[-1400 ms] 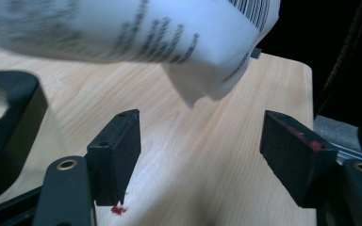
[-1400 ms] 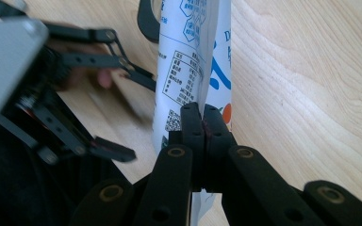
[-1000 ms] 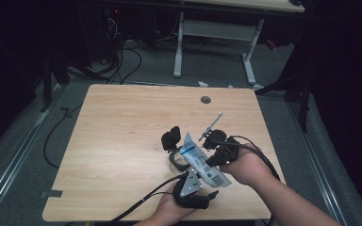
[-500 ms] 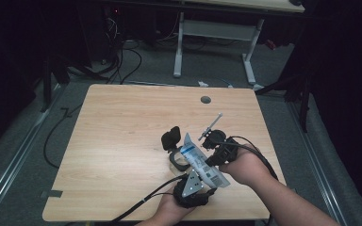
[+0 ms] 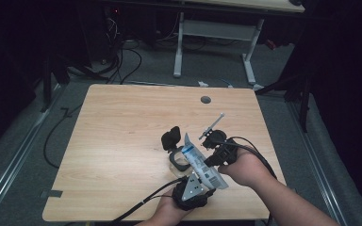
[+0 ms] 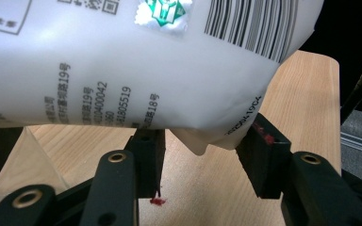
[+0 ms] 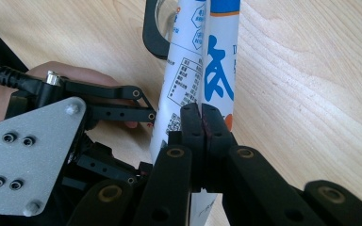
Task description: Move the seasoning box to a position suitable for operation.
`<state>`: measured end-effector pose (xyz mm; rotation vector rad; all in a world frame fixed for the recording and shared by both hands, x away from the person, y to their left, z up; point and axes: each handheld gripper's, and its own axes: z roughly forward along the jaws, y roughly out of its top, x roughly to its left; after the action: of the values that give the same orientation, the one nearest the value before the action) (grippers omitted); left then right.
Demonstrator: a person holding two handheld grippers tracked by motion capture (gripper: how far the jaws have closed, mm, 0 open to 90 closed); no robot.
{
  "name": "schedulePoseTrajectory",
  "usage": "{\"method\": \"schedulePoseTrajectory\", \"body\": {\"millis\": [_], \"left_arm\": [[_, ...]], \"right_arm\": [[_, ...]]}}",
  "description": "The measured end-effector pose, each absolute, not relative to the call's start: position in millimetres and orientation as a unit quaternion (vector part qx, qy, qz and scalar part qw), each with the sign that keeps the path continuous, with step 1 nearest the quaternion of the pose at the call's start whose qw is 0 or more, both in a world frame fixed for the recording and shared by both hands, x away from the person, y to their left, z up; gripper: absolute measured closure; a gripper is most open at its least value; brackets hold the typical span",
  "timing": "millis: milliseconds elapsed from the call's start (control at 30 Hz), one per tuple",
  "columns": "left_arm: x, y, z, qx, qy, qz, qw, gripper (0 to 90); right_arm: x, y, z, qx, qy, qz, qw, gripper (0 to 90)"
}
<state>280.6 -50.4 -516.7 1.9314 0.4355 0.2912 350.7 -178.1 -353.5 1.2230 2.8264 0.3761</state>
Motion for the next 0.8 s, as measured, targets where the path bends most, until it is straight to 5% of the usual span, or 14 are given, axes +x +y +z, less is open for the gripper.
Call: {"method": "schedulePoseTrajectory", "body": {"millis": [800], "left_arm": [[273, -37, -512, 0.803, 0.194, 0.127, 0.550, 56.6]], "right_arm": [[352, -167, -350, 0.364, 0.924, 0.117, 0.023, 90.0]]}}
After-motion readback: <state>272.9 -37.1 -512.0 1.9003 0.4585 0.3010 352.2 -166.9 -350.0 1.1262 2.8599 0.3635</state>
